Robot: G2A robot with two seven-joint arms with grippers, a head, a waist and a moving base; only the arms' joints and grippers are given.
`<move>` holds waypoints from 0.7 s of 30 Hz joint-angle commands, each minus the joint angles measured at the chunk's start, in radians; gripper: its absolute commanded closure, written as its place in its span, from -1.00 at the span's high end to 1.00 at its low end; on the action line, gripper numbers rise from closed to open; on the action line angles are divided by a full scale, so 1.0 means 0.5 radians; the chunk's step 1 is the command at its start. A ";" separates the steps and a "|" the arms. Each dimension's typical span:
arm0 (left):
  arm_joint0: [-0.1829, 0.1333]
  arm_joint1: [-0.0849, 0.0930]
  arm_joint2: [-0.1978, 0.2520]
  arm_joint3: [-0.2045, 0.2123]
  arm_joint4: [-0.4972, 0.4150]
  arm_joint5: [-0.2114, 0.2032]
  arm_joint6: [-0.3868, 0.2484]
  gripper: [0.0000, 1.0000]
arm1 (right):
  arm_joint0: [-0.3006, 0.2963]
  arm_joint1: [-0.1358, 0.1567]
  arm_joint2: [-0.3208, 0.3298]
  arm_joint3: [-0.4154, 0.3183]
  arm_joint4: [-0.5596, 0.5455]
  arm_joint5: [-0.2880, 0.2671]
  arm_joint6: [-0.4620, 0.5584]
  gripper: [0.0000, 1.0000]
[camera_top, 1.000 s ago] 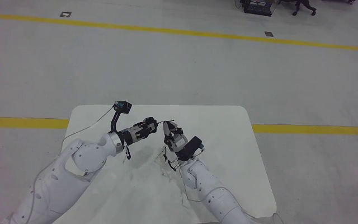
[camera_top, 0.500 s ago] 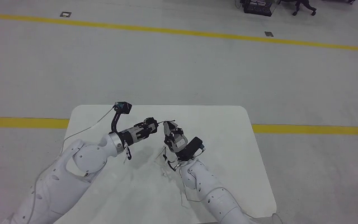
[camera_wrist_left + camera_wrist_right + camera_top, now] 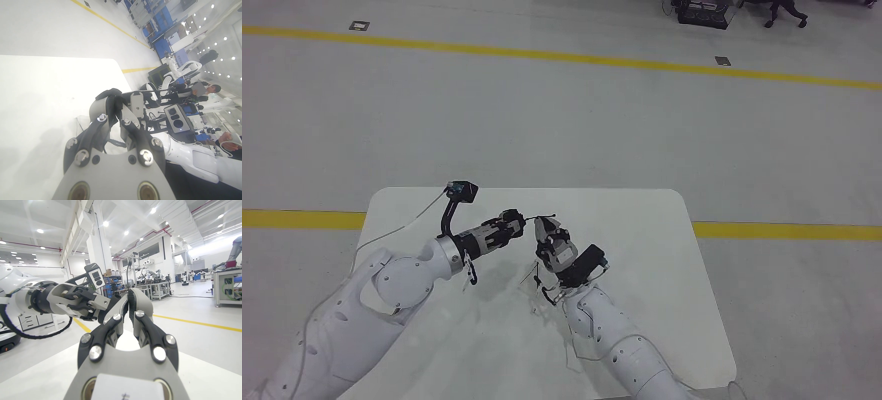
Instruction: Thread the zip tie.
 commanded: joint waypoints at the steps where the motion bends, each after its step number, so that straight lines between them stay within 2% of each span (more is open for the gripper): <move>1: -0.001 0.000 0.000 0.000 -0.002 -0.003 0.001 -1.00 | -0.001 0.000 0.001 0.004 -0.004 -0.006 0.005 -1.00; 21: -0.010 -0.001 0.005 0.011 -0.030 -0.033 -0.004 -1.00 | 0.003 -0.013 -0.008 0.038 -0.012 -0.028 0.033 -1.00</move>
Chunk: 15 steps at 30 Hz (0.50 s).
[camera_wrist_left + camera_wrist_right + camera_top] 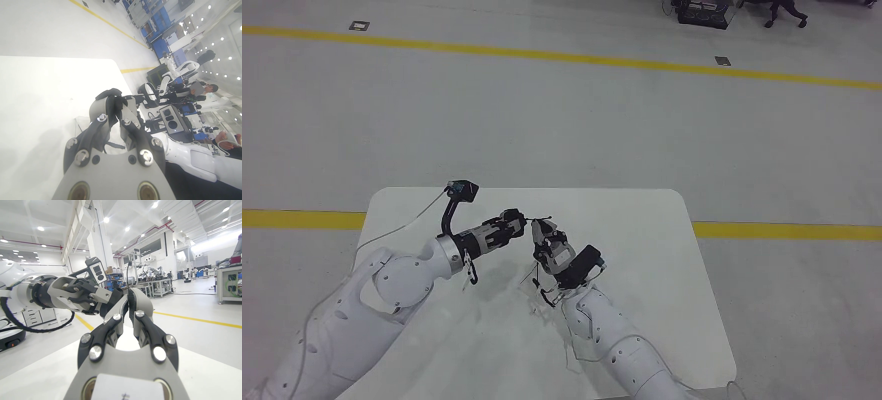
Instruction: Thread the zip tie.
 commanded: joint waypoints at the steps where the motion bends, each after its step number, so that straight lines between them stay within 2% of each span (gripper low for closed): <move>1: 0.001 0.000 0.002 -0.001 -0.005 -0.005 -0.005 -1.00 | 0.001 -0.001 -0.001 0.000 0.002 0.000 0.001 -1.00; 15: 0.011 0.003 -0.003 -0.010 -0.009 -0.013 -0.004 -1.00 | -0.004 -0.004 -0.011 0.004 0.000 0.000 -0.004 -1.00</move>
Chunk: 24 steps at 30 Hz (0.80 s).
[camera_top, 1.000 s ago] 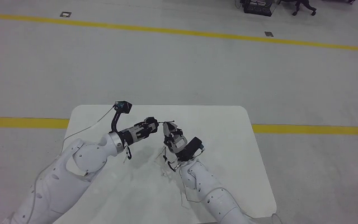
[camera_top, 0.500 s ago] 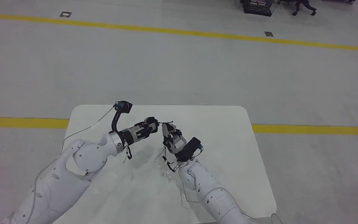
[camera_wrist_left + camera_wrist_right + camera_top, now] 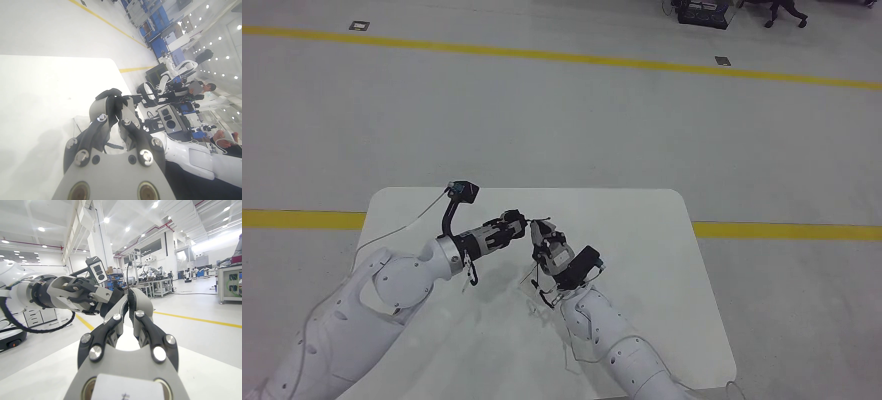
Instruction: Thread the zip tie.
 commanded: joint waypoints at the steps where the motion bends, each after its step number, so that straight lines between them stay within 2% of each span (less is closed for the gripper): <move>1: 0.001 0.000 -0.001 -0.001 -0.001 0.000 0.000 -1.00 | 0.001 0.001 -0.001 0.001 0.001 0.000 0.002 -1.00; 8: 0.004 0.002 -0.002 -0.003 -0.001 -0.002 0.002 -1.00 | 0.003 0.004 0.003 0.000 0.006 0.000 0.012 -1.00; 9: 0.005 0.002 -0.002 -0.004 -0.001 -0.001 0.003 -1.00 | 0.002 0.004 0.004 0.000 0.007 0.000 0.014 -0.92; 10: 0.005 0.002 -0.002 -0.004 -0.001 -0.001 0.003 -1.00 | 0.002 0.004 0.006 -0.003 0.008 0.000 0.016 -0.56; 11: 0.005 0.002 -0.003 -0.004 -0.001 0.000 0.004 -1.00 | 0.002 0.005 0.008 -0.004 0.008 0.000 0.018 -0.28; 14: 0.005 0.002 -0.004 -0.003 -0.003 0.001 0.005 -1.00 | 0.000 0.004 0.013 -0.008 0.008 0.000 0.020 -0.12; 24: -0.003 0.003 -0.008 0.009 -0.009 0.000 0.000 -1.00 | -0.004 0.002 0.031 -0.012 -0.003 0.009 0.025 -0.20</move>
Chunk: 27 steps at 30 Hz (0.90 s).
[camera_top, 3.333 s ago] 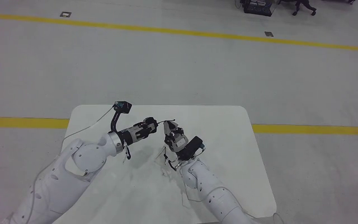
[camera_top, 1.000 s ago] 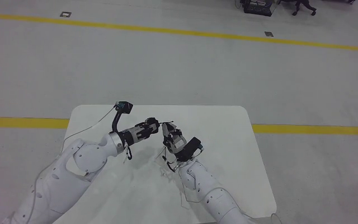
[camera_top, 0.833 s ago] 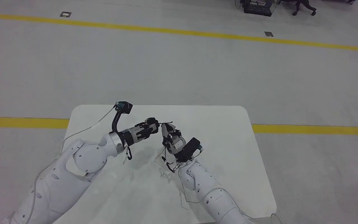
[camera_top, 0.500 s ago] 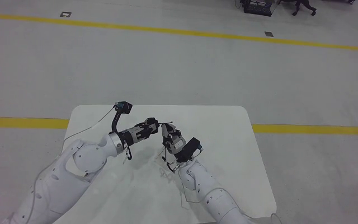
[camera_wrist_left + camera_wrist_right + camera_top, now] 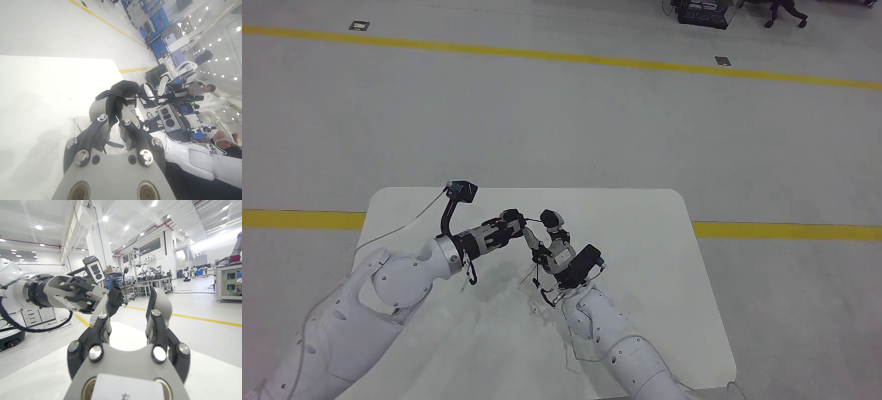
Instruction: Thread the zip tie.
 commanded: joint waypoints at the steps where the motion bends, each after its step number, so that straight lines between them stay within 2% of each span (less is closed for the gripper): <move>1: -0.002 0.000 -0.001 0.004 0.000 0.001 0.000 -1.00 | -0.002 0.001 0.007 -0.003 -0.007 0.009 -0.005 -0.22; 14: -0.012 -0.002 0.002 0.017 0.005 0.023 0.018 -1.00 | -0.089 0.037 0.108 -0.135 -0.065 -0.004 -0.047 -0.36; 22: -0.017 -0.003 0.010 0.020 0.005 0.019 0.012 -1.00 | -0.098 0.038 0.115 -0.180 -0.042 -0.005 -0.044 -0.68; 25: -0.016 -0.003 0.010 0.018 0.007 0.021 0.014 -1.00 | -0.099 0.038 0.114 -0.182 -0.039 -0.005 -0.045 -1.00; 27: -0.013 -0.002 0.010 0.015 0.008 0.021 0.014 -1.00 | -0.098 0.039 0.114 -0.182 -0.040 -0.005 -0.046 -1.00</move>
